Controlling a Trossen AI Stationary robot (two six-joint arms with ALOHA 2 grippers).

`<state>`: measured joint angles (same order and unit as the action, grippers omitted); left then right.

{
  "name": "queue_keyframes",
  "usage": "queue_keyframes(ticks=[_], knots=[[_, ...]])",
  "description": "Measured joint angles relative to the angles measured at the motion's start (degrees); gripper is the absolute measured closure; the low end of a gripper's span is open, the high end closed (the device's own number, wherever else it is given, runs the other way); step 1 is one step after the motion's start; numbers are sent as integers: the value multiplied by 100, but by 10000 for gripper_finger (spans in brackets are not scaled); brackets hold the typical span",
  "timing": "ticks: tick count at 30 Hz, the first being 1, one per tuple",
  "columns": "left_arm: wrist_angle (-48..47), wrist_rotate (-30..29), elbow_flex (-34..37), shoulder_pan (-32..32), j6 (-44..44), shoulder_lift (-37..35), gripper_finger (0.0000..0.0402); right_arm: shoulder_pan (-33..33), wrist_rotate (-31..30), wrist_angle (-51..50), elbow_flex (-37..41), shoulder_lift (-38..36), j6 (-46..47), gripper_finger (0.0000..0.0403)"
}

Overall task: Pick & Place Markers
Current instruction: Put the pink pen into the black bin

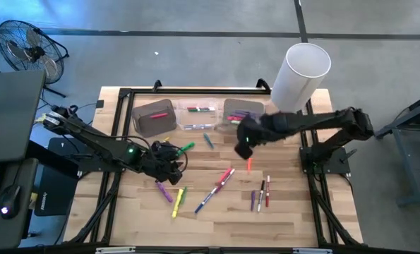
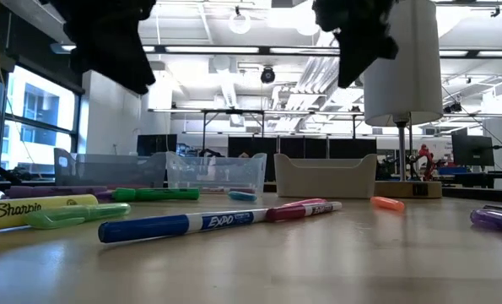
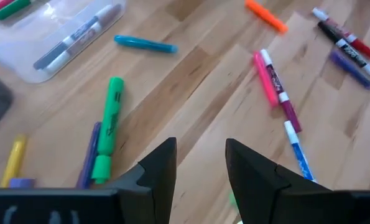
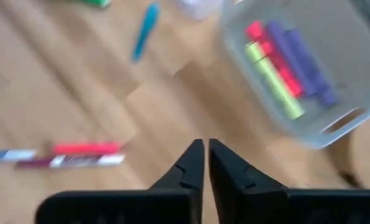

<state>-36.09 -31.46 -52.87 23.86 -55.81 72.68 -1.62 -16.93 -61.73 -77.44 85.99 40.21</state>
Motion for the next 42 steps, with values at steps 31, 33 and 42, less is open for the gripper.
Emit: queue_keyframes(ticks=[31, 33, 42], knots=[[-626, 1672, -4525, -1089, 634, 4439, 323, -4069, -439, 720, 2585, -2065, 3015, 401], [-611, 1794, -4657, -1165, 785, 4636, 323, -4125, -439, 691, 2587, -2160, 2901, 401], [-502, 2058, -4958, -1341, 1077, 5316, 323, -4270, -456, 642, 2587, -2272, 2528, 402]])
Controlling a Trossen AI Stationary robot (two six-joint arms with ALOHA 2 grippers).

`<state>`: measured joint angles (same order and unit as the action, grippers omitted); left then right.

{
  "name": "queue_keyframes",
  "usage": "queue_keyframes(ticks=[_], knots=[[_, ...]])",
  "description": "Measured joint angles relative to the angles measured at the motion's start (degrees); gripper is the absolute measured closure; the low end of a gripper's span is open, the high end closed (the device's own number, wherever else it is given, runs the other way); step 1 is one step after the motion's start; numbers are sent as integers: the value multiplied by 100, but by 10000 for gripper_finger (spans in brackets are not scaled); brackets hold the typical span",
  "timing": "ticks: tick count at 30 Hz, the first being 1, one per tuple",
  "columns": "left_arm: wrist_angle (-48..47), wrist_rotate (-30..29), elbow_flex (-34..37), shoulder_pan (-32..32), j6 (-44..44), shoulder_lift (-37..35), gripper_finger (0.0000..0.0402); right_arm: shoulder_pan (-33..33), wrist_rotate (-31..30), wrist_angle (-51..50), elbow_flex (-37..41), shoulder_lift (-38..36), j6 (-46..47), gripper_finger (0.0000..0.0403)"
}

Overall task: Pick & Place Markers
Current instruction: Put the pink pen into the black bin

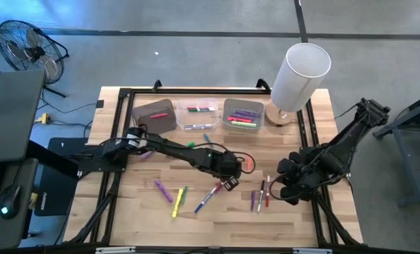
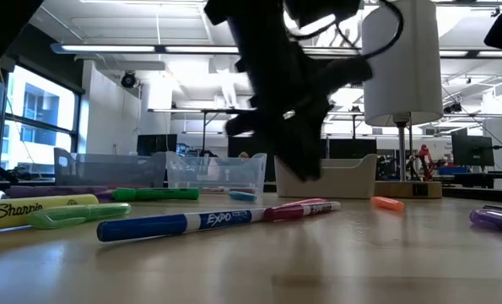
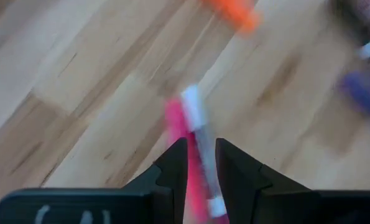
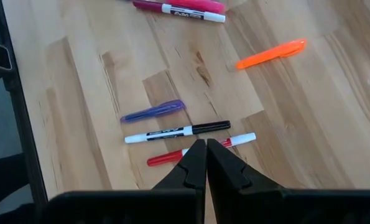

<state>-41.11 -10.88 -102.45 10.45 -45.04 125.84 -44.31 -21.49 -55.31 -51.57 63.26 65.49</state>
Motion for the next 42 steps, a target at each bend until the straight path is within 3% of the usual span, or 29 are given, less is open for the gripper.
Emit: queue_keyframes(ticks=[18, 29, 32, 35, 42], knots=[[98, -170, -33, 5, -122, 444, 323, 0, -3, -190, 0, -4, -299, 400], [-362, -189, -25, 5, -154, 446, 323, 0, -3, -184, -2, -4, -277, 402], [-497, -105, -29, 3, -146, 446, 336, 0, -20, -184, -2, -4, -260, 401], [-603, 20, -27, -1, -158, 446, 374, 0, -44, -179, -2, -4, -255, 399], [-640, 380, -15, -85, -300, 393, 376, 0, -324, -171, -2, -4, -255, 402]])
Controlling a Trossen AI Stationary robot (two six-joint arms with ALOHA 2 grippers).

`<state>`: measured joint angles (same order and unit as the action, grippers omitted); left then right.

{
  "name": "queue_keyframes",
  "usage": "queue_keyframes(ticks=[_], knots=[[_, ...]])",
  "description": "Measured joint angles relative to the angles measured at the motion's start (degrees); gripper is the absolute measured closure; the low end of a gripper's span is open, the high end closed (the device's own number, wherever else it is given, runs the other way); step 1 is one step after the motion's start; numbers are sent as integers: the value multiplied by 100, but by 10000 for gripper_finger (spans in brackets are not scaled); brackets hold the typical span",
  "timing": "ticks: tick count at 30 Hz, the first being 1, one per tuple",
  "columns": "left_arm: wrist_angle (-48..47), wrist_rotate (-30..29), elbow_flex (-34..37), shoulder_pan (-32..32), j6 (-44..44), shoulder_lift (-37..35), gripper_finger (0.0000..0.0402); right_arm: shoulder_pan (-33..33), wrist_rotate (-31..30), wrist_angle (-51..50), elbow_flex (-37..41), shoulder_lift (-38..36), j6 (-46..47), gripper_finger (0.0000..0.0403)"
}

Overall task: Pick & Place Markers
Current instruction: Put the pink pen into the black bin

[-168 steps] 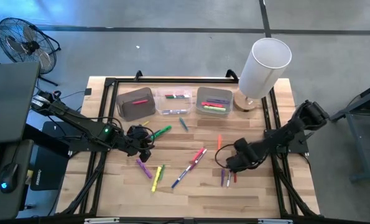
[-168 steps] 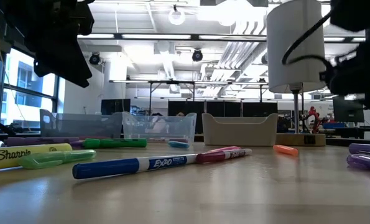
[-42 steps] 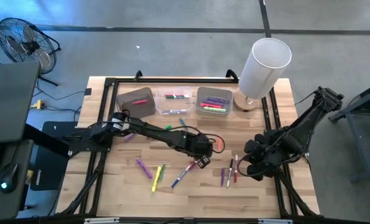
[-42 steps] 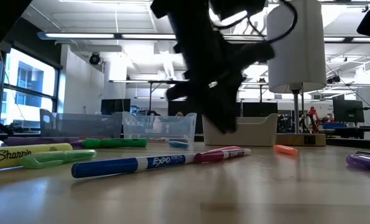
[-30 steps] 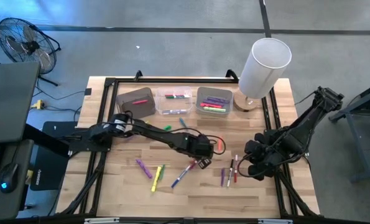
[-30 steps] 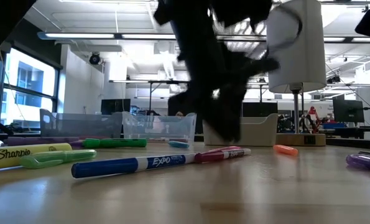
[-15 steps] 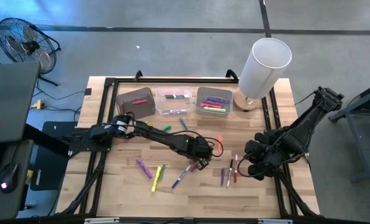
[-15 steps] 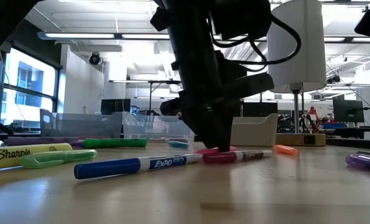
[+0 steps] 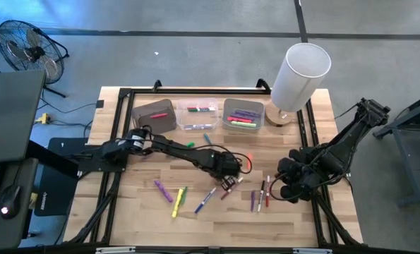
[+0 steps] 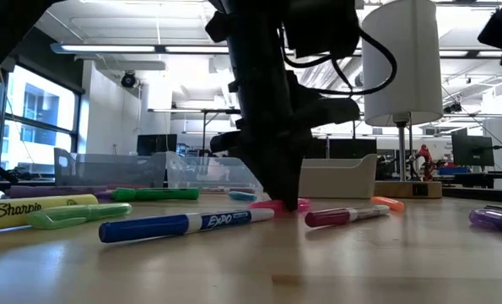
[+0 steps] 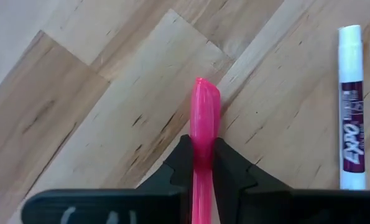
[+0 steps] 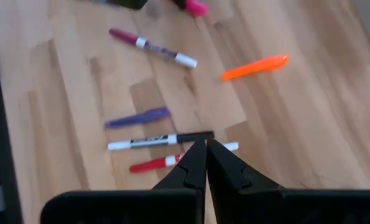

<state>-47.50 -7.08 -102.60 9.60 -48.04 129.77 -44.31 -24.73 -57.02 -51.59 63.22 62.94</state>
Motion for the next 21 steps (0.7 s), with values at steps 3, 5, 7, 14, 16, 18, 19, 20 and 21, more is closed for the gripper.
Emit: queue_keyframes(ticks=[3, 5, 7, 14, 16, 18, 19, 20, 21], knots=[[-211, 111, 62, 0, 330, -254, 376, 17, -338, 13, 0, 0, 2, 401], [-89, 116, 44, -6, 636, -486, 376, 83, -479, 74, -2, 2, 2, 402], [-387, 61, 38, -45, 1097, -889, 376, 186, -498, 131, -2, 2, 2, 402], [-1742, -832, 259, -394, 2652, -2115, 376, 719, -469, 485, -4, 4, 12, 402], [-1667, -841, 674, -648, 2869, -2607, 376, 902, -468, 671, -4, 7, 7, 401], [-1749, -841, 1327, -954, 3108, -3220, 376, 1079, -443, 855, -7, 13, 7, 402], [-1591, -833, 1623, -1113, 3205, -3479, 376, 1161, -435, 936, -7, 15, 7, 402], [-1439, -824, 1947, -1275, 3258, -3756, 376, 1237, -435, 1026, -7, 17, 7, 402], [-1450, -803, 2291, -1435, 3285, -4043, 376, 1311, -437, 1126, -7, 21, 7, 402]])
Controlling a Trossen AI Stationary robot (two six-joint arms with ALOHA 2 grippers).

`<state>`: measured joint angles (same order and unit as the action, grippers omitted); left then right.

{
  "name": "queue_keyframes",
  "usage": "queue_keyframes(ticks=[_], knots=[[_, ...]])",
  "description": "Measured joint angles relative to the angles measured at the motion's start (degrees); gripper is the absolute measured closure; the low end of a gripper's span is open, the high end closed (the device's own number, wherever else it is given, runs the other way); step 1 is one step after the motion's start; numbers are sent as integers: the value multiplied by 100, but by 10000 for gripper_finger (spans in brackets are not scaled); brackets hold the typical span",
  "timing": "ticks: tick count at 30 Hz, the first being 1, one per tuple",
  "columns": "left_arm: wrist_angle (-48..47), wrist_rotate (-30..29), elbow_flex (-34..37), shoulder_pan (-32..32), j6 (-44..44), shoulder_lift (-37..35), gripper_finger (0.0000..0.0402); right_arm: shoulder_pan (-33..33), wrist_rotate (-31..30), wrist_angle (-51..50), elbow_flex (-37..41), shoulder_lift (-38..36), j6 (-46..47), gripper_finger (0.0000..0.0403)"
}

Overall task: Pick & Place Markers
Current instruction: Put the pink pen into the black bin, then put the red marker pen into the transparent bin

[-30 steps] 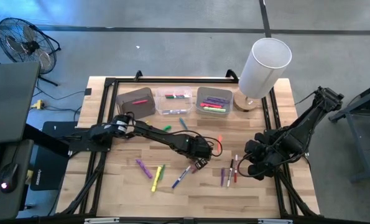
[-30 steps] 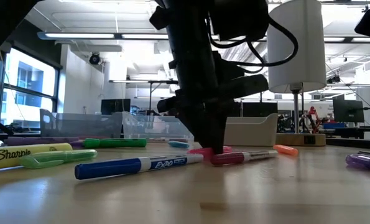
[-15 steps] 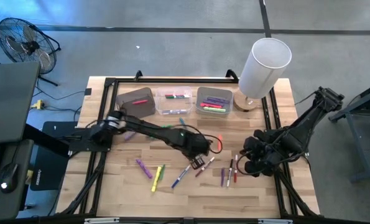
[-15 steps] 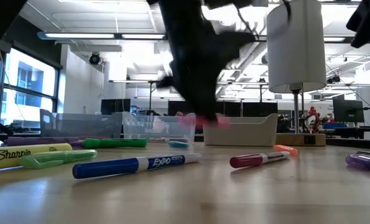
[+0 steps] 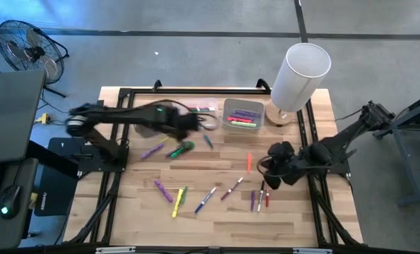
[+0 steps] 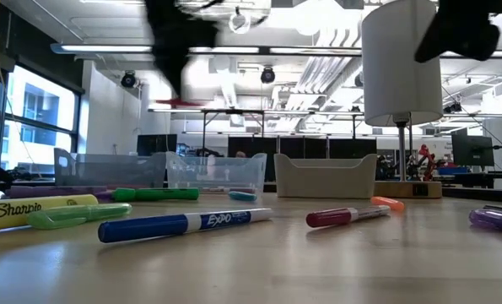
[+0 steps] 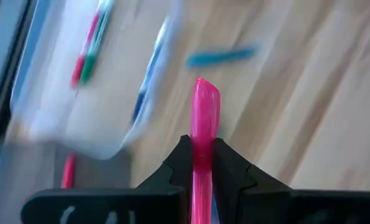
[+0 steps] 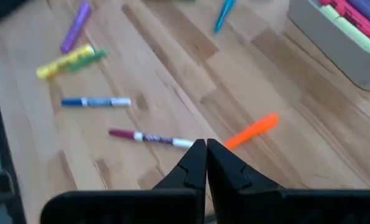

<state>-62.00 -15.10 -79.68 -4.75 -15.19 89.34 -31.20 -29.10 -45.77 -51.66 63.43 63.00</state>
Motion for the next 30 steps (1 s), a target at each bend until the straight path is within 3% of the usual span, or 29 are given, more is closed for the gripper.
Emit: queue_keyframes(ticks=[9, 16, 21, 30], knots=[[873, 573, 2336, -1830, 1071, -1910, 376, 629, -110, 393, -2, 167, 91, 402], [1105, 1294, 3055, -3234, 2291, -2024, 376, 933, -91, 551, -2, 467, 150, 401], [1291, 1497, 3222, -3813, 2776, -1787, 372, 1102, 120, 545, -2, 711, 450, 401], [1454, 1433, 3222, -4138, 2860, -1729, 231, 1108, 284, 586, -2, 906, 662, 398]])
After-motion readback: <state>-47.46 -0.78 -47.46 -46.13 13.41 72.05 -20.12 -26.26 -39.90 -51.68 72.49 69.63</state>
